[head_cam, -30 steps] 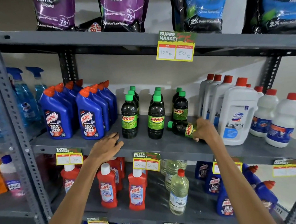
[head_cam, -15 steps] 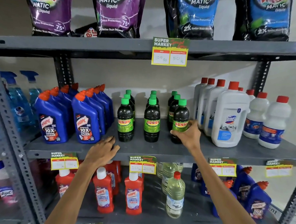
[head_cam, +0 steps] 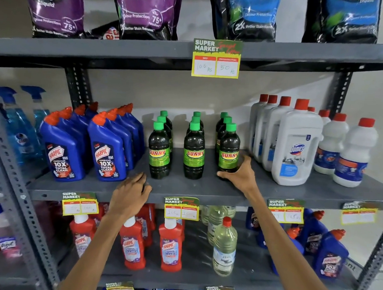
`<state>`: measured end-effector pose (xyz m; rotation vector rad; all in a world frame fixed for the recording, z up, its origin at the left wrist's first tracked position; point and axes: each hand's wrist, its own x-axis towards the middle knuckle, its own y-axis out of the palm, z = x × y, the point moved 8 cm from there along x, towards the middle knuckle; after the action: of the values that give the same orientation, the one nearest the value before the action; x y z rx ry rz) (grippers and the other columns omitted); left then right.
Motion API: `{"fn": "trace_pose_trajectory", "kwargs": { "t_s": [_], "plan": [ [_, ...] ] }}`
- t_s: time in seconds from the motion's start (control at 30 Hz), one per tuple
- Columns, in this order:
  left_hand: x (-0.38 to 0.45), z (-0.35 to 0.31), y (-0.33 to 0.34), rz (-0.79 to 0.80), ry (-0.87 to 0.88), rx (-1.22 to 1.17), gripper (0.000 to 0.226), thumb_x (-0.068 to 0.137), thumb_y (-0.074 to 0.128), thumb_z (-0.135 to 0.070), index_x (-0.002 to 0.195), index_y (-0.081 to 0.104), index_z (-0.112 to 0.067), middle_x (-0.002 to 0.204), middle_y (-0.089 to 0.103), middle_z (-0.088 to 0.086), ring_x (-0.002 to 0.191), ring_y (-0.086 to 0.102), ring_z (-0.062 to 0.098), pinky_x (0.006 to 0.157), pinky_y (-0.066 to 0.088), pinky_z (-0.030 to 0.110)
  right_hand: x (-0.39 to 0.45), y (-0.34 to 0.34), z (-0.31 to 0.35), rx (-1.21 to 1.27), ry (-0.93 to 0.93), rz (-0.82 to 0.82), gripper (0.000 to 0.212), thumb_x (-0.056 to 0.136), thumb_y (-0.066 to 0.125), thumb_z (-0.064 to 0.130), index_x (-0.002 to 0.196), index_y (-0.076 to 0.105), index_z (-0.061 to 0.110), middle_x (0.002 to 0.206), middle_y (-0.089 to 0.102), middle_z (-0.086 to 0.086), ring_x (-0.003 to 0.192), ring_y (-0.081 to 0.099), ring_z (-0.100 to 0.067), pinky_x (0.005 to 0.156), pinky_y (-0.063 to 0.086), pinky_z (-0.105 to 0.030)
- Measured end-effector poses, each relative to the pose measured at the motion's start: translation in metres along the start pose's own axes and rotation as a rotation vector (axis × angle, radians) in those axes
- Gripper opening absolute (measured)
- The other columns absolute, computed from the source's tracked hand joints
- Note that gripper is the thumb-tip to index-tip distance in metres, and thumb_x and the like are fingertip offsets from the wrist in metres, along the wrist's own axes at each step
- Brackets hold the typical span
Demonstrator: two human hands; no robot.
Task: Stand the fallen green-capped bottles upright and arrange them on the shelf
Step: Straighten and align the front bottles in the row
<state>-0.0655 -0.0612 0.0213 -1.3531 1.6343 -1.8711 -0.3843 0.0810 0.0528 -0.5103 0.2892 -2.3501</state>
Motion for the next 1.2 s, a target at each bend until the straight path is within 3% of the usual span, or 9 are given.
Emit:
{"fn": "trace_pose_trajectory", "kwargs": {
  "t_s": [0.13, 0.27, 0.37, 0.43, 0.53, 0.63, 0.7, 1.07, 1.2],
  "plan": [
    [-0.023, -0.019, -0.013, -0.203, -0.104, -0.235, 0.044, 0.101, 0.041, -0.030, 0.137, 0.053, -0.008, 0.139, 0.057, 0.011, 0.120, 0.059, 0.030, 0.104, 0.046, 0.046, 0.001, 0.003, -0.005, -0.034, 0.021, 0.055, 0.092, 0.063, 0.089, 0.015, 0.138, 0.035, 0.006, 0.133, 0.056, -0.009, 0.123, 0.054, -0.026, 0.091, 0.040, -0.027],
    [-0.036, -0.084, -0.024, -0.242, -0.052, -0.571, 0.045, 0.098, 0.048, -0.035, 0.140, 0.049, -0.017, 0.125, 0.067, 0.007, 0.085, 0.071, 0.033, 0.073, 0.061, 0.039, 0.006, 0.006, -0.004, -0.085, -0.015, 0.054, 0.081, 0.059, 0.089, 0.015, 0.128, 0.047, 0.007, 0.122, 0.062, -0.009, 0.114, 0.059, -0.026, 0.088, 0.043, -0.027],
    [-0.008, -0.134, -0.019, -0.114, -0.097, -0.740, 0.067, 0.093, 0.063, -0.029, 0.148, 0.033, -0.004, 0.135, 0.059, 0.012, 0.104, 0.065, 0.026, 0.088, 0.047, 0.019, 0.007, 0.006, -0.001, -0.090, -0.037, 0.031, 0.074, 0.059, 0.089, 0.016, 0.123, 0.053, 0.007, 0.116, 0.066, -0.009, 0.109, 0.062, -0.027, 0.085, 0.044, -0.027],
    [0.021, -0.147, -0.003, -0.029, -0.204, -0.805, 0.090, 0.085, 0.074, -0.028, 0.150, 0.020, 0.004, 0.145, 0.047, 0.016, 0.130, 0.048, 0.026, 0.104, 0.039, 0.025, 0.006, 0.006, 0.001, -0.094, -0.050, 0.029, 0.070, 0.060, 0.089, 0.016, 0.120, 0.055, 0.008, 0.113, 0.067, -0.008, 0.106, 0.062, -0.026, 0.083, 0.043, -0.025],
    [0.047, -0.143, 0.011, -0.063, -0.337, -0.820, 0.097, 0.071, 0.085, -0.026, 0.143, 0.028, 0.006, 0.140, 0.050, 0.021, 0.131, 0.047, 0.033, 0.105, 0.043, 0.043, 0.006, 0.005, 0.001, -0.101, -0.064, 0.025, 0.067, 0.061, 0.089, 0.018, 0.118, 0.056, 0.008, 0.112, 0.068, -0.008, 0.105, 0.063, -0.026, 0.081, 0.041, -0.024],
    [0.054, -0.134, 0.013, -0.125, -0.395, -0.877, 0.060, 0.068, 0.087, -0.014, 0.115, 0.052, -0.001, 0.113, 0.065, 0.017, 0.108, 0.063, 0.032, 0.088, 0.051, 0.038, 0.004, 0.005, 0.004, -0.132, -0.086, 0.013, 0.064, 0.063, 0.088, 0.019, 0.116, 0.057, 0.007, 0.113, 0.069, -0.009, 0.106, 0.063, -0.026, 0.081, 0.040, -0.021],
    [0.056, -0.132, 0.015, -0.126, -0.407, -0.920, 0.051, 0.068, 0.086, -0.010, 0.109, 0.056, -0.003, 0.107, 0.069, 0.015, 0.101, 0.066, 0.030, 0.084, 0.051, 0.034, 0.004, 0.005, 0.005, -0.139, -0.097, 0.003, 0.062, 0.063, 0.088, 0.017, 0.116, 0.057, 0.006, 0.113, 0.069, -0.010, 0.107, 0.063, -0.027, 0.082, 0.040, -0.020],
    [0.046, -0.139, 0.016, -0.186, -0.384, -0.865, 0.050, 0.069, 0.086, -0.023, 0.108, 0.058, -0.008, 0.105, 0.070, 0.012, 0.099, 0.066, 0.031, 0.081, 0.055, 0.040, -0.003, -0.007, 0.000, -0.118, -0.086, -0.069, 0.064, 0.066, 0.087, 0.017, 0.121, 0.055, 0.004, 0.117, 0.067, -0.013, 0.111, 0.061, -0.028, 0.081, 0.038, -0.019],
    [0.042, -0.140, 0.011, -0.198, -0.374, -0.855, 0.051, 0.070, 0.086, -0.023, 0.110, 0.057, -0.008, 0.107, 0.069, 0.011, 0.100, 0.065, 0.029, 0.079, 0.053, 0.036, -0.003, -0.003, 0.001, -0.116, -0.101, -0.041, 0.066, 0.066, 0.087, 0.022, 0.122, 0.055, 0.006, 0.118, 0.066, -0.011, 0.113, 0.060, -0.027, 0.082, 0.038, -0.019]
  ]
}}
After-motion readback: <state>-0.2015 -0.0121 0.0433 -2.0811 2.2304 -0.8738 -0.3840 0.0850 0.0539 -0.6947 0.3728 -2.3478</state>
